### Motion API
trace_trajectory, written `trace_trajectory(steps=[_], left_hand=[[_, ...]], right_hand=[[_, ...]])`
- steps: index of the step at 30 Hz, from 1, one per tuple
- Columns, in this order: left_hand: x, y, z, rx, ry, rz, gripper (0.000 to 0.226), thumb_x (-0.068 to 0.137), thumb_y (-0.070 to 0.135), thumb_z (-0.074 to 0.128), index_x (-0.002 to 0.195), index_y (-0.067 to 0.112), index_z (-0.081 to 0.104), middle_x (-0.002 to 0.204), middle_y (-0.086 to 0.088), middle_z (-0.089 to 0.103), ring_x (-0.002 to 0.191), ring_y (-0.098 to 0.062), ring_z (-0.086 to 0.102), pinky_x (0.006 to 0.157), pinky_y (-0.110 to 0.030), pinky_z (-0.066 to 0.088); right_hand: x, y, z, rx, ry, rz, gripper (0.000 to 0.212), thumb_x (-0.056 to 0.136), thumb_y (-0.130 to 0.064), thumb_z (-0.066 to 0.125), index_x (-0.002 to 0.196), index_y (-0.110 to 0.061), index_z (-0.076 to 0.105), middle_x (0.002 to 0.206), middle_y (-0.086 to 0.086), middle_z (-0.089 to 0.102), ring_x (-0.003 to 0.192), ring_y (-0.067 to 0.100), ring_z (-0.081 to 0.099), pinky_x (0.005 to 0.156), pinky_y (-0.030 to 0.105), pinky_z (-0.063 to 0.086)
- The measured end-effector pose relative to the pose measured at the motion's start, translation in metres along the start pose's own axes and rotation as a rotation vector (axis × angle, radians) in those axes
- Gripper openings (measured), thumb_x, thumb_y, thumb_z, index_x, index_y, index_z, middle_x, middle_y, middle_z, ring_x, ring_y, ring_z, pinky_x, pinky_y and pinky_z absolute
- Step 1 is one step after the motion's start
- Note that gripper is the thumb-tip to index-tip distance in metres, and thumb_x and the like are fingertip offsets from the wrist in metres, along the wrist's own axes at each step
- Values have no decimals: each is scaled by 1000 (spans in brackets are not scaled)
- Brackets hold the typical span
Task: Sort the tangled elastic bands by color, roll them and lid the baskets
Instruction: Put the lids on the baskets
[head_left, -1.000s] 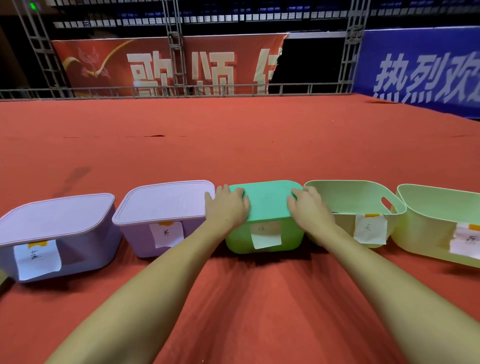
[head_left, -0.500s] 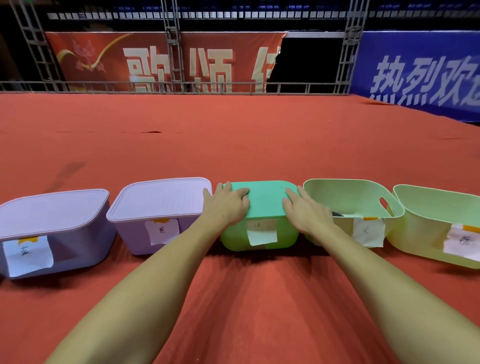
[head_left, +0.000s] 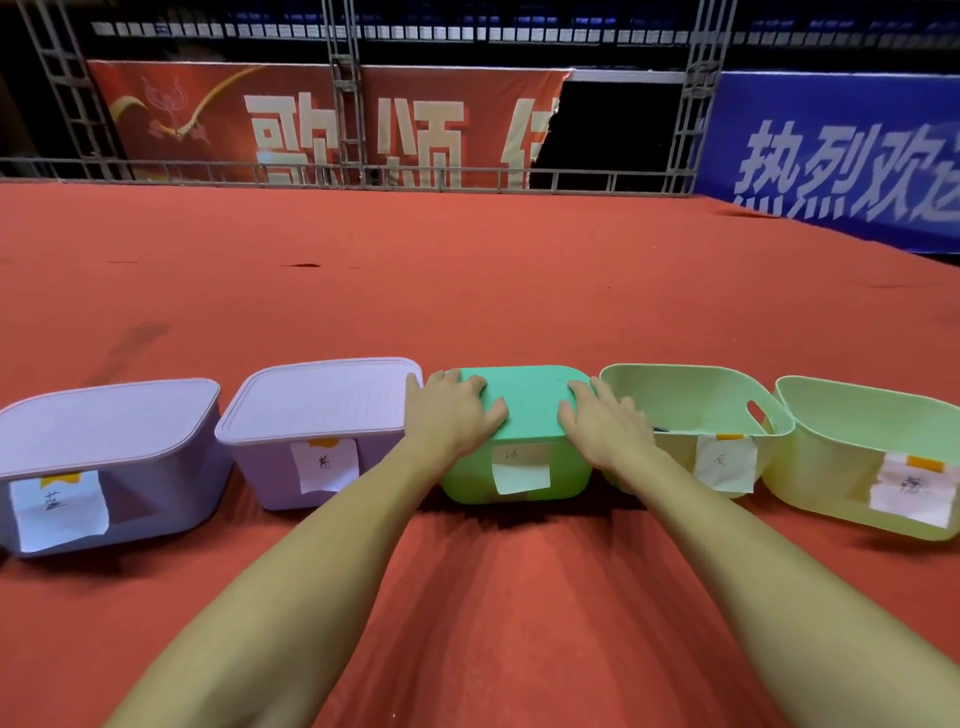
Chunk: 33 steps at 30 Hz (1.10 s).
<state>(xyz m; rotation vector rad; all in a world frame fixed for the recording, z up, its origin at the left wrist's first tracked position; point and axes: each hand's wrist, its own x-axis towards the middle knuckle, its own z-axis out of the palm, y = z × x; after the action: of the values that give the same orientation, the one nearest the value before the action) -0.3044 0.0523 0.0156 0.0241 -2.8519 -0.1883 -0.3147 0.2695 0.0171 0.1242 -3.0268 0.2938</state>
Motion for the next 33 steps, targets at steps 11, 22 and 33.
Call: trace_trajectory(steps=[11,22,33], left_hand=[[-50,7,-39,-61,236,22,25,98,35,49,82,19,61,85,0,66,84,-31,66,65,-36,32],[-179,-83,-89,-494,476,50,20,97,44,55,102,33,70,100,16,73,89,-9,70,71,-40,57],[-295,-230,-91,-254,521,-61,14,96,38,59,106,37,69,93,19,65,78,2,62,55,-34,51]], right_hand=[[-36,-24,-7,21,308,-280,50,105,-54,45,141,-22,58,140,3,60,131,33,50,108,46,42],[-144,-128,2,608,297,-547,33,104,-43,49,124,-22,63,118,-7,64,115,16,59,101,42,50],[-208,-278,62,800,76,-732,18,106,-33,54,120,-29,64,115,-16,64,104,5,65,92,38,56]])
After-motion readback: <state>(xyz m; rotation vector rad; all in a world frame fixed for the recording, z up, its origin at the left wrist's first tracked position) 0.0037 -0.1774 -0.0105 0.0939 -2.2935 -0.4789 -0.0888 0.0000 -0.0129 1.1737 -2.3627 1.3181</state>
